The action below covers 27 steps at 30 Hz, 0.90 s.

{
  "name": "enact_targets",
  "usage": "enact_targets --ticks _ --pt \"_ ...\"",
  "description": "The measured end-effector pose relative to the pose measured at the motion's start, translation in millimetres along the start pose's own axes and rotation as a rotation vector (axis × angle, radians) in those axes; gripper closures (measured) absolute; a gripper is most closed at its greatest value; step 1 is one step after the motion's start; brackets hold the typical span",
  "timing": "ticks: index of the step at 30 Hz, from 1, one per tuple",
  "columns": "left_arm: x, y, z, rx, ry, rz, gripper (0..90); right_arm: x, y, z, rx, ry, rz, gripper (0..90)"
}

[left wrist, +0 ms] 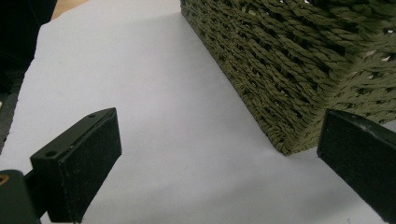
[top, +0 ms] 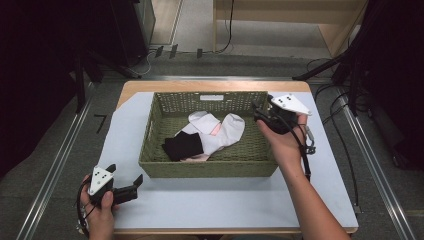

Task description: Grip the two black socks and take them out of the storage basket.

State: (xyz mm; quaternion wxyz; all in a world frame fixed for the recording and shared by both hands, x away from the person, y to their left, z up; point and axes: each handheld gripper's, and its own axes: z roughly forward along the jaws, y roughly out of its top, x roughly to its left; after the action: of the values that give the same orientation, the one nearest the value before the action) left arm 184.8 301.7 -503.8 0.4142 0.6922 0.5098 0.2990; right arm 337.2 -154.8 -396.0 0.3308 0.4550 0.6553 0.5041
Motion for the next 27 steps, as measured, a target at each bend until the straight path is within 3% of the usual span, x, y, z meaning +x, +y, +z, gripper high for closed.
enact_targets --ticks 8,14,17,22,27 --pt "-0.4 0.2 0.4 0.006 0.0 0.007 0.5 32.2 -6.5 27.9 0.046 0.098 -0.024 45.1" --pt "-0.4 0.2 0.3 0.006 0.0 0.009 0.5 47.6 -12.3 38.2 0.087 0.134 -0.048 45.1" --pt "-0.5 0.2 0.3 0.007 0.001 0.01 0.5 61.0 -16.7 46.0 0.128 0.179 -0.067 45.1" --pt "-0.9 0.5 1.4 0.011 0.001 0.008 0.5 71.9 -19.3 52.8 0.16 0.227 -0.054 45.0" --pt "-0.8 0.6 1.4 0.014 0.002 0.009 0.5 87.6 -21.9 61.6 0.21 0.278 -0.091 44.3"
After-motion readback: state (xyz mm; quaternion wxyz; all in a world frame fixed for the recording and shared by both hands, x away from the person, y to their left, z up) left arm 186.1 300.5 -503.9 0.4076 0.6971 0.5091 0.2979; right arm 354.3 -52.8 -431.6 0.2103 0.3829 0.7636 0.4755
